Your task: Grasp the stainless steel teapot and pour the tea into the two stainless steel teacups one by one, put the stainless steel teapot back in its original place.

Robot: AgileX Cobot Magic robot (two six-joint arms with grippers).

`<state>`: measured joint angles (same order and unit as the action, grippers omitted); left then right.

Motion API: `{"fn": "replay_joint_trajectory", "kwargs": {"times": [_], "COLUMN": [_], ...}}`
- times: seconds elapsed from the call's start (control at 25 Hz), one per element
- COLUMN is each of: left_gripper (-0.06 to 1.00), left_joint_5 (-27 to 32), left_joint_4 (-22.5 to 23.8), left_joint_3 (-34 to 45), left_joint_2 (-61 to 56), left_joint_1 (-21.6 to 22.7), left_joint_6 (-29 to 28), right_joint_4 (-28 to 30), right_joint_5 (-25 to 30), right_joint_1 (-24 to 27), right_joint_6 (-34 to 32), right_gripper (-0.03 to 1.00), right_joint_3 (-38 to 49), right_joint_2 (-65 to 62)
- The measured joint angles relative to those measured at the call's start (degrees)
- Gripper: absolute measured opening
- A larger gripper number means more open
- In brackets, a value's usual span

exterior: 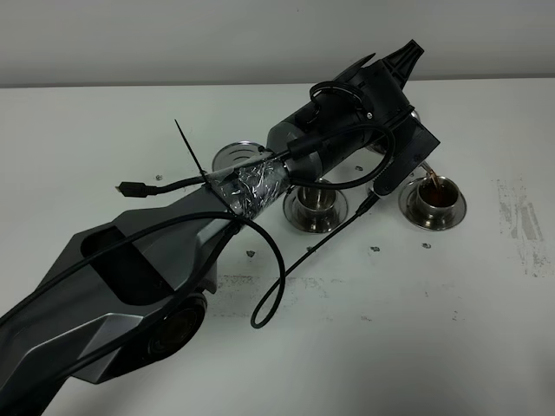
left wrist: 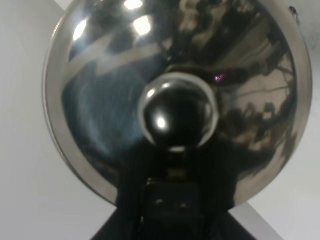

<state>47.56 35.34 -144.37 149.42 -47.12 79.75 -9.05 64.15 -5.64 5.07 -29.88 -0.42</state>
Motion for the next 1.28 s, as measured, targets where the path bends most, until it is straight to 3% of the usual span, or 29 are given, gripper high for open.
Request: {"fn": "replay_joint_trajectory", "kwargs": {"times": [0.44, 1.28], "left_gripper": [0.20, 0.20], "left_joint_5": [0.0, 0.1], "left_joint_4": [-0.2, -6.5], "left_joint_3": [0.0, 0.0], "left_joint_2": [0.0, 0.0], "left_joint_1": [0.0, 2.0], "left_joint_6": [-0.2, -4.0], "right_joint_4": [0.0, 0.0], "right_joint_5": [0.0, 0.0], "right_joint_1": [0.0, 0.0], "right_joint_6": [-0.2, -0.2], "right_gripper": [0.43, 0.43], "right_joint_3": [0.0, 0.0], "right_joint_2": [0.0, 0.0]}}
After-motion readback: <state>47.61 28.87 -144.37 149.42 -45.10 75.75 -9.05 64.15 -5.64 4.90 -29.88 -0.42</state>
